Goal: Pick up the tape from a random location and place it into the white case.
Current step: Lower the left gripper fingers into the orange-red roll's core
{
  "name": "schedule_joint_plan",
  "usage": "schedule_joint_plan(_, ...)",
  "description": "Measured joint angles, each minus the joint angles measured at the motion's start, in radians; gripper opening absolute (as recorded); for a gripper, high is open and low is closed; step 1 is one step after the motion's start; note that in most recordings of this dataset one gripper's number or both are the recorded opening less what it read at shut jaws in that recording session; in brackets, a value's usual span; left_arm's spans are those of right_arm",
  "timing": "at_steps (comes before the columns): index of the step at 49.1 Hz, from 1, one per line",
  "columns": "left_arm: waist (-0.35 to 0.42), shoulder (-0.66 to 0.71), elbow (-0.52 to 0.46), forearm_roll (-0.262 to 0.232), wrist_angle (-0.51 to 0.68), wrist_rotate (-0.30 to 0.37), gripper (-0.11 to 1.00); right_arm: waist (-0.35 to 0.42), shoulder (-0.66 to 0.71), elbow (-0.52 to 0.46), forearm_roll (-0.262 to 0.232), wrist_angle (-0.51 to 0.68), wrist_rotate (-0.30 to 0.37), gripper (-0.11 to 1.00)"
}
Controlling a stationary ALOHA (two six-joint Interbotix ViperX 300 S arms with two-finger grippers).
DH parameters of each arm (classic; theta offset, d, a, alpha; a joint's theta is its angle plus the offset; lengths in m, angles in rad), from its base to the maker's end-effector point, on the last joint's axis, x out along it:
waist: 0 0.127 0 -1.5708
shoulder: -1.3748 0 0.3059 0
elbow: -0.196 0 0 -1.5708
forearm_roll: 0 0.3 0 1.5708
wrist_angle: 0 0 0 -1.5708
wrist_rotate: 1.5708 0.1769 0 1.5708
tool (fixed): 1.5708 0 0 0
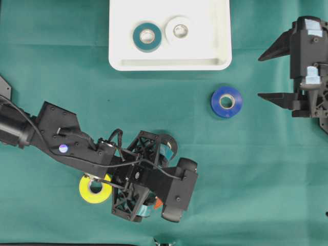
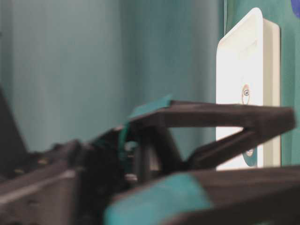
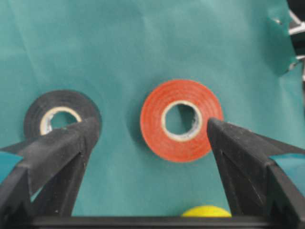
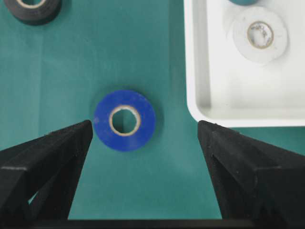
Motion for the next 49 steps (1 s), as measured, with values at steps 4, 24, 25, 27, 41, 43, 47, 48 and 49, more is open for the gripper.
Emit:
schedule_joint_plan(4,-0.006,0.006,0.014,0.000,-0.029,-0.003,0.99,0.000,0.006,-0.002,-0.005,0.000,0.000,0.88)
schedule_joint_plan(24,-0.017,0.083,0.044,0.000,-0.118,0.002,0.99,0.002,0.015,0.002,-0.012,-0.002,0.000,0.88)
schedule_joint_plan(25,-0.015,0.087,0.044,0.000,-0.123,0.002,0.99,0.002,0.015,0.003,-0.012,0.000,0.000,0.88)
schedule_joint_plan(27,-0.015,0.095,0.046,0.000,-0.132,0.003,0.99,0.000,0.015,0.003,-0.012,-0.002,0.000,0.88)
schedule_joint_plan(41,0.003,0.152,0.060,0.000,-0.149,0.006,0.99,0.002,0.017,0.009,-0.012,0.000,-0.002,0.88)
schedule_joint_plan(43,0.005,0.166,0.060,0.000,-0.150,0.008,0.99,0.002,0.017,0.012,-0.012,0.000,-0.002,0.88)
schedule_joint_plan(47,0.006,0.189,0.060,0.000,-0.167,0.008,0.99,0.000,0.017,0.014,-0.012,0.000,-0.002,0.88)
schedule_joint_plan(48,0.006,0.192,0.058,0.000,-0.173,0.008,0.99,0.002,0.015,0.015,-0.012,0.000,-0.002,0.88)
schedule_joint_plan(49,0.006,0.193,0.060,0.000,-0.178,0.009,0.99,0.002,0.017,0.015,-0.012,0.000,-0.002,0.88)
